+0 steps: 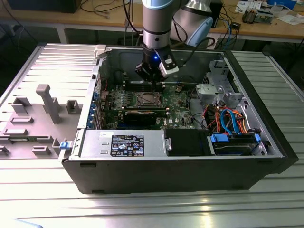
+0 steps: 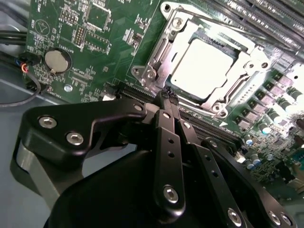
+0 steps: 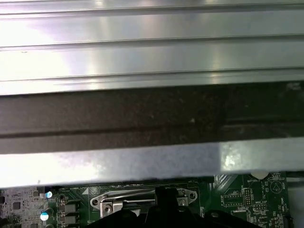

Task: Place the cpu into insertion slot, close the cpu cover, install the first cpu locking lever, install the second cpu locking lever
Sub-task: 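Install the second cpu locking lever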

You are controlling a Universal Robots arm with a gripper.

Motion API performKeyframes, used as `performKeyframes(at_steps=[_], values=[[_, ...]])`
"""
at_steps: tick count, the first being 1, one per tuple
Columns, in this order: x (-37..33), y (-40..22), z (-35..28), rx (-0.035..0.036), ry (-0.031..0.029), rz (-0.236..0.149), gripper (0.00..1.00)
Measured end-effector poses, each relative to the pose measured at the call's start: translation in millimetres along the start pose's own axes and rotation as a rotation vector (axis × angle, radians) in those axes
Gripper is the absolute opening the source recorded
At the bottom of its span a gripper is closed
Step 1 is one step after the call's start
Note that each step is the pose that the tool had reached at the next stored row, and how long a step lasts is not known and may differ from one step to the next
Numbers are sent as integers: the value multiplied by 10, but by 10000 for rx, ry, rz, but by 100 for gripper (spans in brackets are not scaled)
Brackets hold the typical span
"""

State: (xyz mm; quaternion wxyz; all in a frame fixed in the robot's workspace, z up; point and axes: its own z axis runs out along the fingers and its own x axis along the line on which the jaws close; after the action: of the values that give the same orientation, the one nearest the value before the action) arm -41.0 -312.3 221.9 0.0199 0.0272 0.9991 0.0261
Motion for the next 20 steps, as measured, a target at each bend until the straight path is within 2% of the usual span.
performKeyframes(at_steps=[6,8,10,13,20], values=[[-3,-61,-2,17,-1,-1,11],[-4,-69,-43,17,-2,-1,11],[-5,-76,-45,17,-1,-2,11],[-8,-135,-46,18,-1,-1,11],[-9,-146,-47,18,-1,-1,11]])
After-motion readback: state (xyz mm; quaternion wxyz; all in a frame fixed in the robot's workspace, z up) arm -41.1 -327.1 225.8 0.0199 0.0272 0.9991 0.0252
